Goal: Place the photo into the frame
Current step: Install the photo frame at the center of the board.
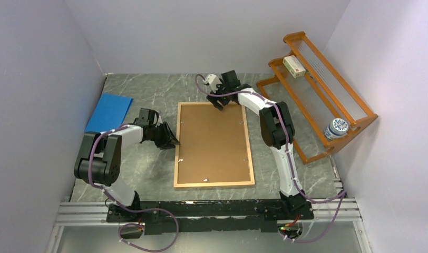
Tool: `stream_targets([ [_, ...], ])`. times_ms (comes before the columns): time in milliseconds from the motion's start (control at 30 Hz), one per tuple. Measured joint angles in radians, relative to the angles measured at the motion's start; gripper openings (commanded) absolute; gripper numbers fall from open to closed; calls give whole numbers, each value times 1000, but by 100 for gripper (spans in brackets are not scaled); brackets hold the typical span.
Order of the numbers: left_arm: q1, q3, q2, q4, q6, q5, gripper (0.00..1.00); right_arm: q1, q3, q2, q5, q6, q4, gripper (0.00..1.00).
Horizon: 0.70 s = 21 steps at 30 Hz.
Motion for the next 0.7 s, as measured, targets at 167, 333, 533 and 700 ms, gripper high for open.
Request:
stream_targets([
  [167,0,0,1,1,0,1,39,-2,0,0,-6,0,-1,72],
  [333,0,0,2,2,0,3,39,-2,0,0,-5,-3,-6,57],
  [533,0,0,4,4,0,5,38,4,2,1,19,-3,-22,44],
  [700,0,3,9,8,0,10,38,10,2,1,43,-1,-23,35],
])
